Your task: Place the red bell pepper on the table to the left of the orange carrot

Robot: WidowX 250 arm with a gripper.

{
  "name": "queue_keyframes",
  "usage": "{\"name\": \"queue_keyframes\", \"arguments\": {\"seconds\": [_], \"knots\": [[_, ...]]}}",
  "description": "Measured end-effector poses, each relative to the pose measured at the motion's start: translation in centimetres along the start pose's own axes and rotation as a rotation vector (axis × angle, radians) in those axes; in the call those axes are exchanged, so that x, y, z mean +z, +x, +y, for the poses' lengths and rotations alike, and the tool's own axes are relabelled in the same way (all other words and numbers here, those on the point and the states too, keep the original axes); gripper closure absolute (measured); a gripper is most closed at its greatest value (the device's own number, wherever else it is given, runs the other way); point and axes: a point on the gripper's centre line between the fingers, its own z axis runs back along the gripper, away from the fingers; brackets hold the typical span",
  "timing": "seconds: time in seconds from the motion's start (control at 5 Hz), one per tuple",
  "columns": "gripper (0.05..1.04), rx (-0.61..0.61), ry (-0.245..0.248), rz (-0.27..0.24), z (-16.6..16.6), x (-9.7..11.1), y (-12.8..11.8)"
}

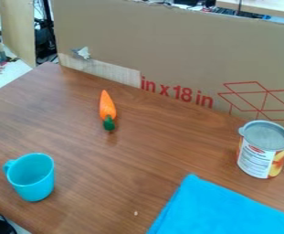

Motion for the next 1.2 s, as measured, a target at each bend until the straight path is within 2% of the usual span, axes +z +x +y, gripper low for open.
{"name": "queue_keyframes", "arguments": {"seconds": [0.2, 0.4, 0.6, 0.8, 1.0, 1.2], "knots": [[0.91, 0.026, -0.03, -0.004, 0.2, 0.0, -0.5], [0.97, 0.019, -0.056, 0.002, -0.2, 0.1, -0.7], [0.979, -0.016, -0.047, -0.062, -1.5, 2.9, 0.3], [0.979, -0.06, -0.046, -0.135, -3.2, 5.7, 2.7], [0.979, -0.037, -0.015, -0.187, -3.0, 7.6, 4.7], [0.979, -0.018, 0.004, -0.171, -3.5, 7.2, 8.0]]}}
